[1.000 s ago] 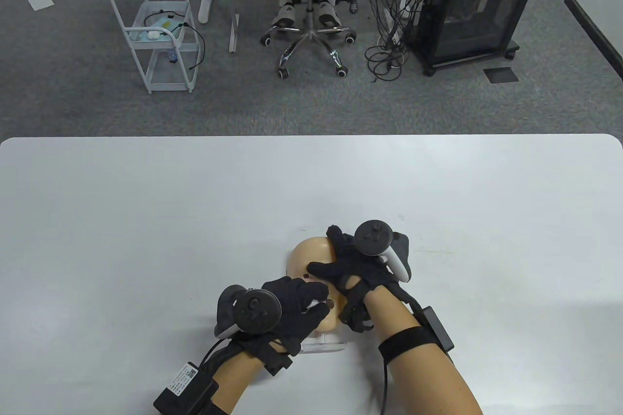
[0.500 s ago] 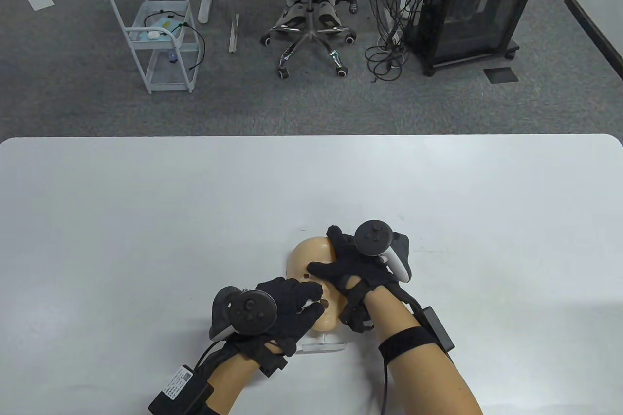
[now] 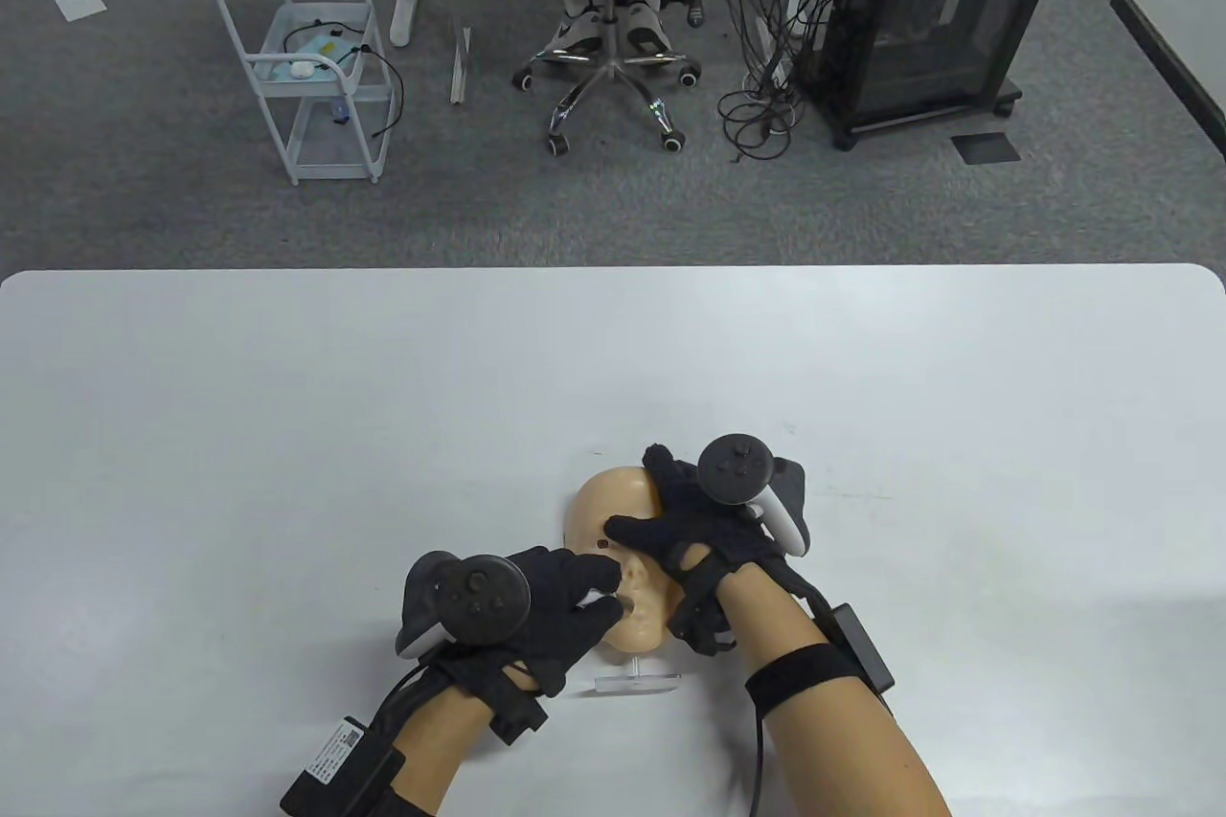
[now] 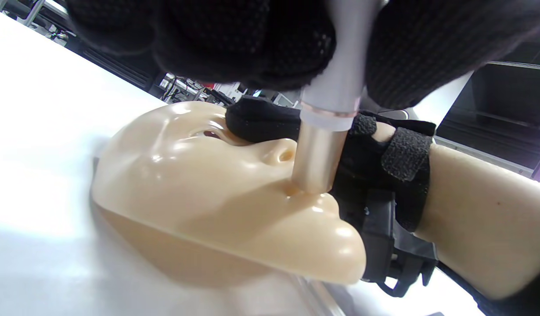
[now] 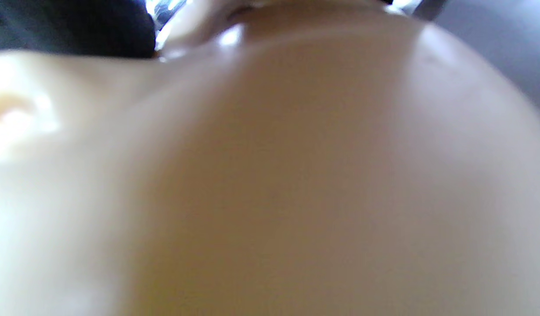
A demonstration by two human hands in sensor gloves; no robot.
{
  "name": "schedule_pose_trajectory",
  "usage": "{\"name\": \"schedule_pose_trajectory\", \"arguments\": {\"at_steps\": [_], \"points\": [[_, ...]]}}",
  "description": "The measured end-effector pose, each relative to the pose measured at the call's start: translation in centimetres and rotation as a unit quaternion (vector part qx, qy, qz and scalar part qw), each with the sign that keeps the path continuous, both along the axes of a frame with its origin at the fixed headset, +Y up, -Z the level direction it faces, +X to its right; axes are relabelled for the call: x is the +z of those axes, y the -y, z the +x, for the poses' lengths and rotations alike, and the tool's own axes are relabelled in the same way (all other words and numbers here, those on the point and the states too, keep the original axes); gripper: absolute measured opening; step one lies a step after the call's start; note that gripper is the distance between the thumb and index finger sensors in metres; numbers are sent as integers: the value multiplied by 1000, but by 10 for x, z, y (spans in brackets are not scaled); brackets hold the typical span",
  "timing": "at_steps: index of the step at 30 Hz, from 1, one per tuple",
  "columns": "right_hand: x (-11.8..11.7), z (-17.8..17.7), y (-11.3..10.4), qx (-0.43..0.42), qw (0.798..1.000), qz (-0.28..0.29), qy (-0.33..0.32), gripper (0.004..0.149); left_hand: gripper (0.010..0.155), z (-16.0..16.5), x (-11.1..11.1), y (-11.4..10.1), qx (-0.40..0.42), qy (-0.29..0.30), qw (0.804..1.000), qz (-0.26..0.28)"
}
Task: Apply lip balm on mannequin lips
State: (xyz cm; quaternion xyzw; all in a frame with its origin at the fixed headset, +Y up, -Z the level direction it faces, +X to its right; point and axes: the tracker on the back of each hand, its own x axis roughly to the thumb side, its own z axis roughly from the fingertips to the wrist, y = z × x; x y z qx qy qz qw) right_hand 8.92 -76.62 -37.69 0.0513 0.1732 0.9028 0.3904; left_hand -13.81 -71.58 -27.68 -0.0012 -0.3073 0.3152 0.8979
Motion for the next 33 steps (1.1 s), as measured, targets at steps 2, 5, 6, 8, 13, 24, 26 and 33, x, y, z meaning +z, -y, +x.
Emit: {"name": "schedule_pose_trajectory", "arguments": {"at_steps": [2, 5, 6, 8, 13, 24, 26, 33], "points": [[0, 0, 0, 0, 1000, 0, 0, 103, 48, -2, -2, 1, 1, -2, 1000, -5], [0, 0, 0, 0, 1000, 0, 0, 103, 48, -5, -3, 2, -1, -3, 1000, -13], [0, 0, 0, 0, 1000, 0, 0, 103, 48, -5, -4, 2, -2, -3, 1000, -16], [0, 0, 0, 0, 1000, 0, 0, 102, 48, -6, -5, 3, -5, -3, 1000, -20], [0, 0, 0, 0, 1000, 0, 0, 102, 48, -9, -6, 3, -6, -4, 999, -31], [0, 0, 0, 0, 1000, 0, 0, 102, 48, -10, -5, -1, 42, -9, 999, -15], [0, 0, 0, 0, 1000, 0, 0, 102, 48, -7, -4, -2, 68, -8, 998, -14], [0, 0, 0, 0, 1000, 0, 0, 102, 48, 18, 1, -1, 39, 10, 999, 0]]}}
